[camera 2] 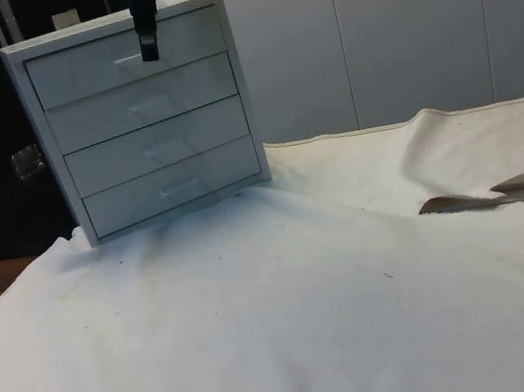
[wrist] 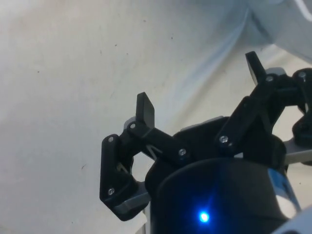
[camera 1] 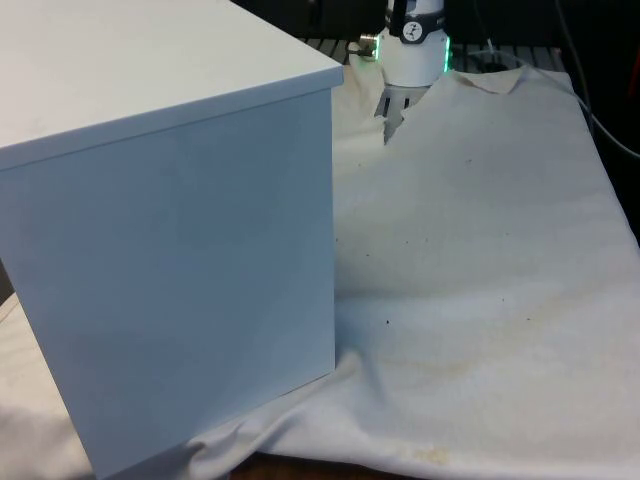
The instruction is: Open the drawer, then close it.
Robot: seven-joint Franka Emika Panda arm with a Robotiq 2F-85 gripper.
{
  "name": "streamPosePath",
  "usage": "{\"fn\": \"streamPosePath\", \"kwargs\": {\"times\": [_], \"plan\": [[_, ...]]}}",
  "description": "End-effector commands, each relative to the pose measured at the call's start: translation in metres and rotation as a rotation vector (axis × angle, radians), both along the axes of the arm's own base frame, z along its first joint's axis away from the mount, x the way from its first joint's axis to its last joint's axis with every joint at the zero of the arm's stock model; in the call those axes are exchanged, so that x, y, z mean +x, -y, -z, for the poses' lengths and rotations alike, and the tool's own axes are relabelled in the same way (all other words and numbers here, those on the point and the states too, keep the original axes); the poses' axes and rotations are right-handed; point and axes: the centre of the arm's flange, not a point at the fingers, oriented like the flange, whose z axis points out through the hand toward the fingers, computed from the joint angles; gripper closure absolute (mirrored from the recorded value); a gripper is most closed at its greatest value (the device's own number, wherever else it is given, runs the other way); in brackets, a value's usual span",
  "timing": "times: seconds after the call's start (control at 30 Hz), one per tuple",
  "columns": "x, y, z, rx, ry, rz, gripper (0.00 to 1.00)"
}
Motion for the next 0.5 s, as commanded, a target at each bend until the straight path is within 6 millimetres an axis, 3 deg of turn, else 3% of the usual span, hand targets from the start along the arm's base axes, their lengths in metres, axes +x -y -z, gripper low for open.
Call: {"fn": "streamPosePath", "kwargs": {"times": [0.0, 0.47], "plan": [[0.0012, -0.0003, -0.0001, -0.005, 0.000, -0.002, 0.00], [0.0087, 0.0058, -0.0010, -0.048, 0.013, -0.043, 0.00]]}}
